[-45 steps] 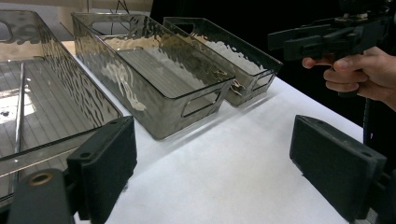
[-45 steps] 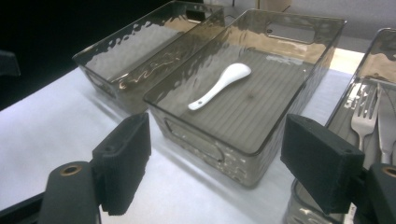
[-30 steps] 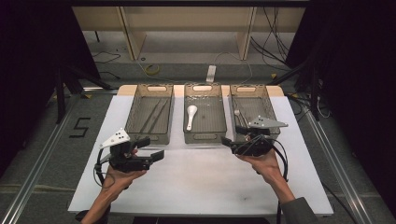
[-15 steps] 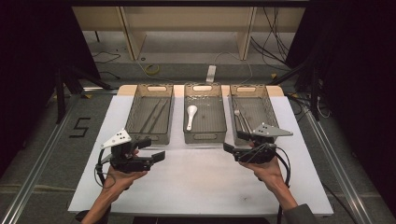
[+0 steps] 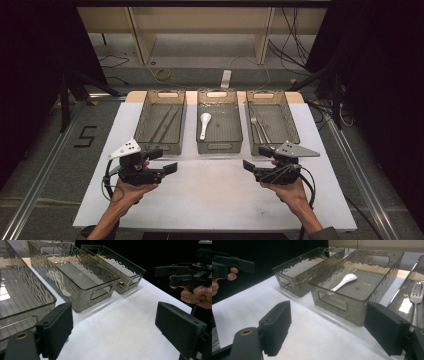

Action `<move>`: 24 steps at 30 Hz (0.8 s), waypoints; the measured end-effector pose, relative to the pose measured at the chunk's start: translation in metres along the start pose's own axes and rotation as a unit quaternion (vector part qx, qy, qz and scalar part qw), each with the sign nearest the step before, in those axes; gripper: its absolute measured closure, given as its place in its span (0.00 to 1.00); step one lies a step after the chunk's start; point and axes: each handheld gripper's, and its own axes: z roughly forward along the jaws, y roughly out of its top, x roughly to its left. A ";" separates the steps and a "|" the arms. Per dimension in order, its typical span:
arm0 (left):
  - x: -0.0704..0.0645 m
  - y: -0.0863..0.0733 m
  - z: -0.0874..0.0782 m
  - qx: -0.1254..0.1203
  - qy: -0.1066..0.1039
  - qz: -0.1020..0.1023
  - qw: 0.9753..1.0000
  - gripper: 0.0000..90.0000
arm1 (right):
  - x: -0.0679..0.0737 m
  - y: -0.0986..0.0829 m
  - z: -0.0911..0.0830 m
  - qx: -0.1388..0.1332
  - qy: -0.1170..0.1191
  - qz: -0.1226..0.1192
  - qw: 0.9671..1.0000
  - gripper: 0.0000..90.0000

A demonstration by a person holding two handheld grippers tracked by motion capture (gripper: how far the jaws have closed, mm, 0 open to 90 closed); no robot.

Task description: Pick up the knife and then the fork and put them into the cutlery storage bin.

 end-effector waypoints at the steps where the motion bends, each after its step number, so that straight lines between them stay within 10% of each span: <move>1: 0.000 0.000 0.000 0.001 0.000 0.001 1.000 0.16 | 0.000 -0.001 -0.001 0.000 0.000 -0.002 1.000 0.25; 24: -0.010 -0.004 0.004 0.023 -0.002 0.026 0.999 0.16 | 0.007 -0.025 -0.018 -0.002 -0.006 -0.008 1.000 0.22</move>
